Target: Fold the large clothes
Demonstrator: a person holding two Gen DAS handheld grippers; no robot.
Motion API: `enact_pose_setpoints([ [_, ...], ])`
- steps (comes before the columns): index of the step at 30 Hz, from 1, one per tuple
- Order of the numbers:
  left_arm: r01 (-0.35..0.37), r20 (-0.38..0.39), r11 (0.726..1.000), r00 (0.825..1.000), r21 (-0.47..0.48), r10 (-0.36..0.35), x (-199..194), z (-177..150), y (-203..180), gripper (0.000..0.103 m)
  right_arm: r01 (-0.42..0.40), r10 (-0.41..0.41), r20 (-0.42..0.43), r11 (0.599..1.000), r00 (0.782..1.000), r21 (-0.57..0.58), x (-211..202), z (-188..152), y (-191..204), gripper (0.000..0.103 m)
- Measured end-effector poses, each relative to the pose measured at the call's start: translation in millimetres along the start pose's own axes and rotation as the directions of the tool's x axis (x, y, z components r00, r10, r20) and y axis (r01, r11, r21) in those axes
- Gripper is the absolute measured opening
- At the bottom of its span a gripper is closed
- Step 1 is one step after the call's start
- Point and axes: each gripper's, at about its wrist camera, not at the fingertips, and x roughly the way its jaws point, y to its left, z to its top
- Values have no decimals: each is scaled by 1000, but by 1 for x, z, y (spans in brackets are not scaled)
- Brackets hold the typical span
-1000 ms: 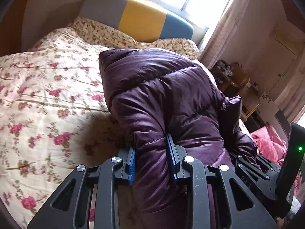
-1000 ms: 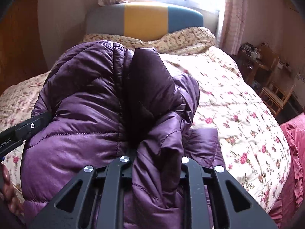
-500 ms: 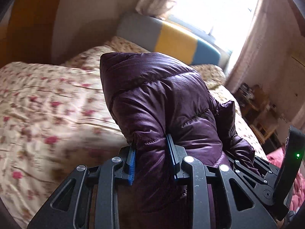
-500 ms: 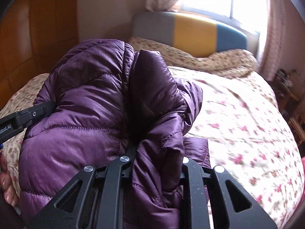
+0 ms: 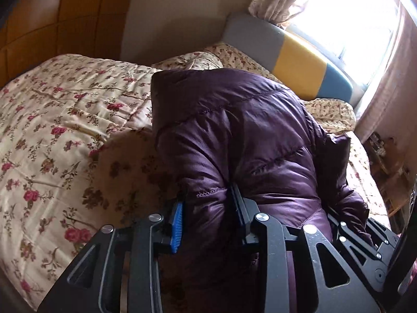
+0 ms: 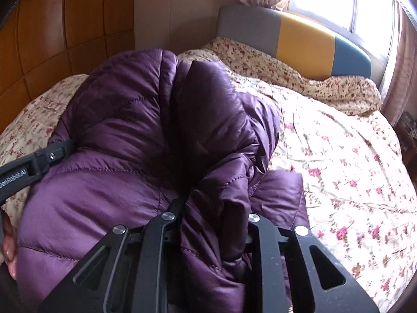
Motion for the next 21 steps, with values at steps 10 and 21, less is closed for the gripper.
enact_pose_setpoints([
  [10, -87, 23, 996, 996, 18, 87, 2, -9, -10, 40, -29, 28, 17, 998, 999, 47, 12, 3, -24, 26],
  [21, -117, 72, 992, 990, -41, 119, -47, -17, -19, 41, -32, 27, 95, 998, 995, 51, -33, 7, -41, 52],
])
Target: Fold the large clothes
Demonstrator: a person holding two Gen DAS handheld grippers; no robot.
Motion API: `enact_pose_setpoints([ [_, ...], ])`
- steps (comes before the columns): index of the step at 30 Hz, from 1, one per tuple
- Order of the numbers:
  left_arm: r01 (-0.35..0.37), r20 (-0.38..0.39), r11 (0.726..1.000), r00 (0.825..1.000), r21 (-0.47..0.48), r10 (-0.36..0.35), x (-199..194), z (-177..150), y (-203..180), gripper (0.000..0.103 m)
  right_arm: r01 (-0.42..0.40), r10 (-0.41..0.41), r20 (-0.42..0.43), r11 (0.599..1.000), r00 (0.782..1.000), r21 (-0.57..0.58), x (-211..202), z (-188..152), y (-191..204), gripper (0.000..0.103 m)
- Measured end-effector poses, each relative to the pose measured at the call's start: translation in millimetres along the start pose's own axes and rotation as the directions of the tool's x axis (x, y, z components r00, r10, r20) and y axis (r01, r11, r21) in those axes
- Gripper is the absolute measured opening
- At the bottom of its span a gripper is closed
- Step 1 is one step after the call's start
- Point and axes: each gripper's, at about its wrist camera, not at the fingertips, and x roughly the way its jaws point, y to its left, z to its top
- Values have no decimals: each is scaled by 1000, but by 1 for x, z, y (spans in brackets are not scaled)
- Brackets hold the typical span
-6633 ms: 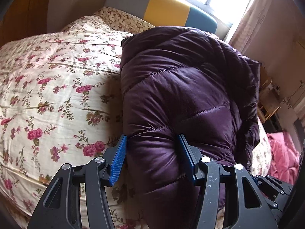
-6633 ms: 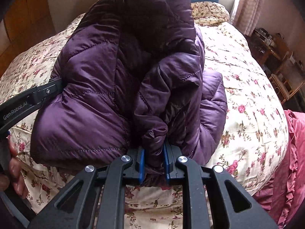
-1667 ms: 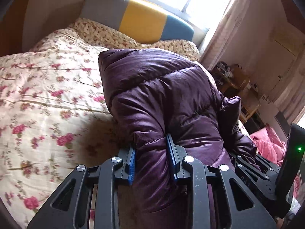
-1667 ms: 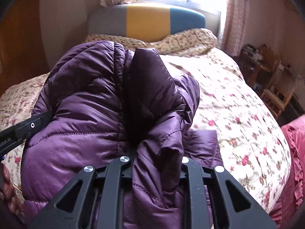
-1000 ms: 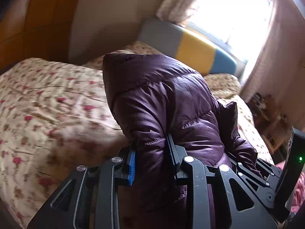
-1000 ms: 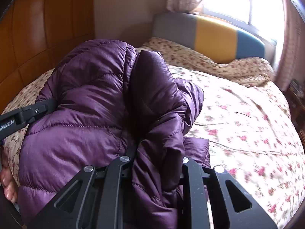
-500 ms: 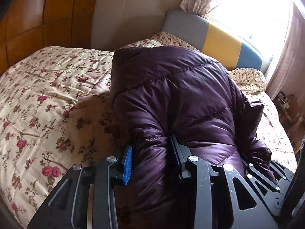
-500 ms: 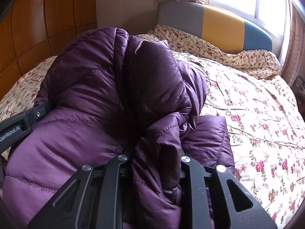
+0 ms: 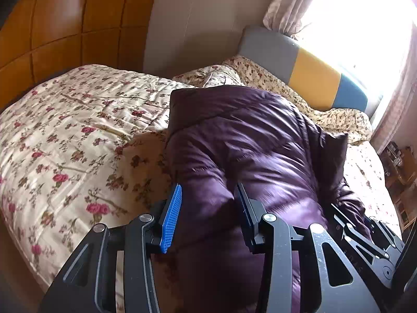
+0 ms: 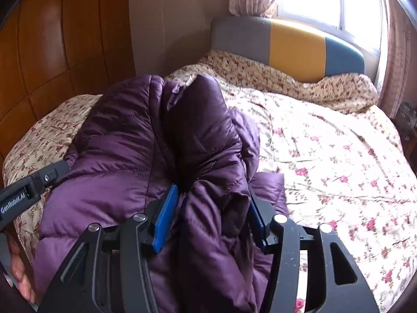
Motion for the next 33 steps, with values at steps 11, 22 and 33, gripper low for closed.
enact_pose_setpoints([
  [11, -20, 37, 999, 999, 35, 19, -26, -22, -18, 41, -23, 25, 66, 999, 997, -39, -47, -10, 11, 46],
  [22, -19, 19, 996, 1000, 83, 18, -13, -33, -21, 41, -11, 10, -13, 998, 1000, -60, -29, -36, 14, 40],
  [33, -24, 28, 993, 999, 115, 21, 12, -51, -20, 41, -18, 14, -70, 999, 997, -45, 6, -58, 15, 40],
])
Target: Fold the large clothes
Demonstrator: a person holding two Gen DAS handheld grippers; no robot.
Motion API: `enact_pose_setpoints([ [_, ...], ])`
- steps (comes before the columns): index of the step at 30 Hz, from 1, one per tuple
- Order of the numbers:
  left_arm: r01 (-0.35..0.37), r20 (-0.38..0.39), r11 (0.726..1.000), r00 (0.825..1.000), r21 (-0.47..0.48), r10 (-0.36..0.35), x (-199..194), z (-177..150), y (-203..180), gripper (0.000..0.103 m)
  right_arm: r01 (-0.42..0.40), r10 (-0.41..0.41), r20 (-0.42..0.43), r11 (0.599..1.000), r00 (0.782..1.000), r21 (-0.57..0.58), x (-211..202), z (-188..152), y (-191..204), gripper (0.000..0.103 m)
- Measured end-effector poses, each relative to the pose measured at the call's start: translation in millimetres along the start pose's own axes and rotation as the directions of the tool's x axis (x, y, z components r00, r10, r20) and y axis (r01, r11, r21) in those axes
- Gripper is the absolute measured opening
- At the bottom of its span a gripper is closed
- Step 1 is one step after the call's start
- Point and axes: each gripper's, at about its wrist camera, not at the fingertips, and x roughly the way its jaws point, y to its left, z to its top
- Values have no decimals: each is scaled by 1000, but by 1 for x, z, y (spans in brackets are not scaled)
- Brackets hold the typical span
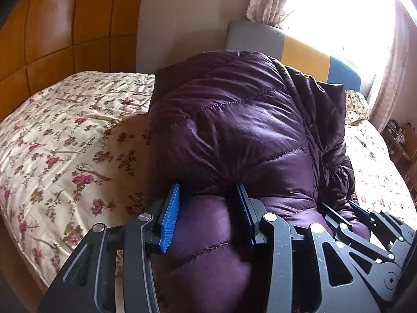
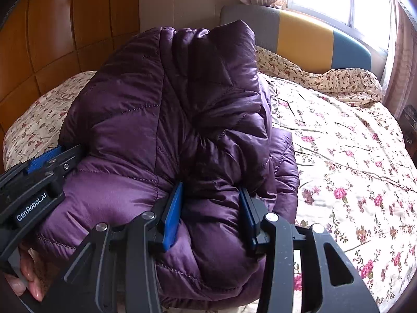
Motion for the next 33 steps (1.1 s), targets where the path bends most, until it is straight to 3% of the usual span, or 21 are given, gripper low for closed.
enact_pose_setpoints([
  [5, -1, -6, 1000, 1000, -11, 1, -11, 8, 2, 43, 20, -20, 13, 1000, 1000, -14, -9, 7, 5, 41],
  [7, -8, -3, 1000, 1000, -27, 7, -16, 12, 5, 55, 26, -26, 25, 999, 999, -21, -15, 9, 6, 42],
  [8, -6, 0, 999, 1000, -39, 6, -19, 12, 7, 56, 23, -23, 27, 1000, 999, -13, -18, 10, 6, 43],
  [18, -1, 20, 998, 1000, -70, 2, -41, 15, 18, 56, 43, -41, 70, 999, 997, -19, -39, 19, 13, 56],
  [33, -7, 35, 996, 999, -86, 10, -47, 27, 23, 56, 51, -47, 113, 998, 992, -35, -60, 41, 23, 60],
])
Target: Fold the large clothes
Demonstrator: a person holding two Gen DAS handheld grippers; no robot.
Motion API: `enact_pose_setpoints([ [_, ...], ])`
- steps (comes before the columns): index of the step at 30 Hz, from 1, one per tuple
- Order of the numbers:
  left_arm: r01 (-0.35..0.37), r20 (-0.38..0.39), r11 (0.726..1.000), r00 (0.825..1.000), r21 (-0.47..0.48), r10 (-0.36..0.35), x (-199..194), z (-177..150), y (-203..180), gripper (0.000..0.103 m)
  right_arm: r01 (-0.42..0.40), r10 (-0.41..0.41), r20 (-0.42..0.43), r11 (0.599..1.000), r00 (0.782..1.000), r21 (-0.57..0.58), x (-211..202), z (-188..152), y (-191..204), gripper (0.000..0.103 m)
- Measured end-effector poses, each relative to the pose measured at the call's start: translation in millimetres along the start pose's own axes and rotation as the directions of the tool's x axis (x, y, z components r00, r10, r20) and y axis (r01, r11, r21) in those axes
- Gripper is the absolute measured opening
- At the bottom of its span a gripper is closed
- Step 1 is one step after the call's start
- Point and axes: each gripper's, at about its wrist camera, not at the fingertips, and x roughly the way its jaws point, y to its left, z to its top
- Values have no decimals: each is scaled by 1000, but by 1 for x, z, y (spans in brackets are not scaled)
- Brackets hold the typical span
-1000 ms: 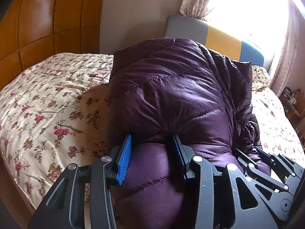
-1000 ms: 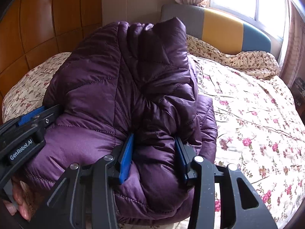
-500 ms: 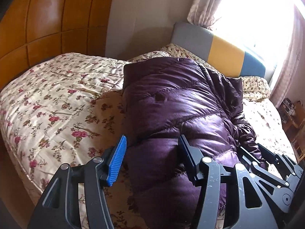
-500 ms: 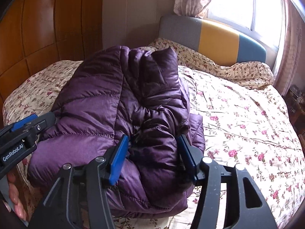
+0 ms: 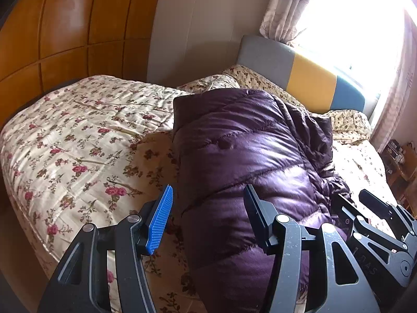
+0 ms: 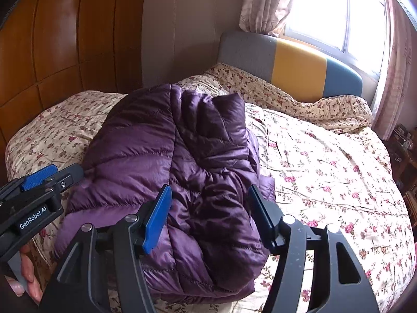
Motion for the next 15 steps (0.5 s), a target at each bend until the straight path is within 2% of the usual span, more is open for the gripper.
enact_pose_setpoints([
  [7, -9, 5, 1000, 1000, 6, 9, 8, 16, 0, 56, 3, -3, 6, 1000, 1000, -5, 8, 25, 3, 59],
  [15, -10, 19, 1000, 1000, 13, 10, 25, 47, -2, 56, 14, -14, 24, 1000, 1000, 7, 28, 71, 12, 59],
])
